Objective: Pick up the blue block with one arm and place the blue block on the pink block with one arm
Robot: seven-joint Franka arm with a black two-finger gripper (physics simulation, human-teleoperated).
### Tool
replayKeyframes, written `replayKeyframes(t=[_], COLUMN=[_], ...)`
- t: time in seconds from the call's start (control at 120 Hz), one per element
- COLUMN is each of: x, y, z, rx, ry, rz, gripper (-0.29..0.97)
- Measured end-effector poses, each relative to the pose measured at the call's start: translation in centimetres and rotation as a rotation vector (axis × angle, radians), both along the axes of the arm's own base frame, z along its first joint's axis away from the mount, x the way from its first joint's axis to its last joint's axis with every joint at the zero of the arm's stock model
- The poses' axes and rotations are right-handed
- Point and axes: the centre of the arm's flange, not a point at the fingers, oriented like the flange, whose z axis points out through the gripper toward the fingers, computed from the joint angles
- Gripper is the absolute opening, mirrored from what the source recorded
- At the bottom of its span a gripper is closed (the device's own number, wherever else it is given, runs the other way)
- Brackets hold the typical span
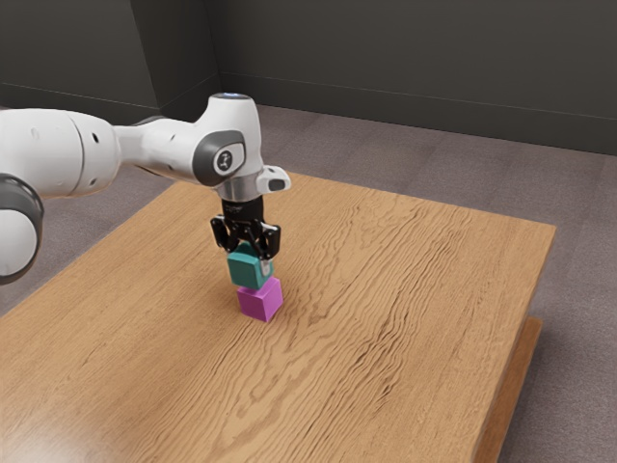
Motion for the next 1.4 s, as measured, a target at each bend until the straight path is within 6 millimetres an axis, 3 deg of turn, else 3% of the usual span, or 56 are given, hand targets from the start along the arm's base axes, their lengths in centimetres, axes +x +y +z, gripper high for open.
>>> replayKeyframes(t=[0.758, 1.4], x=[0.5, -0.6], y=[-1.7, -1.0], z=[0.0, 0.1], rx=[-0.002, 0.001], ry=[-0.029, -0.022], rz=[-0.054, -0.078], gripper=[0.37, 0.37])
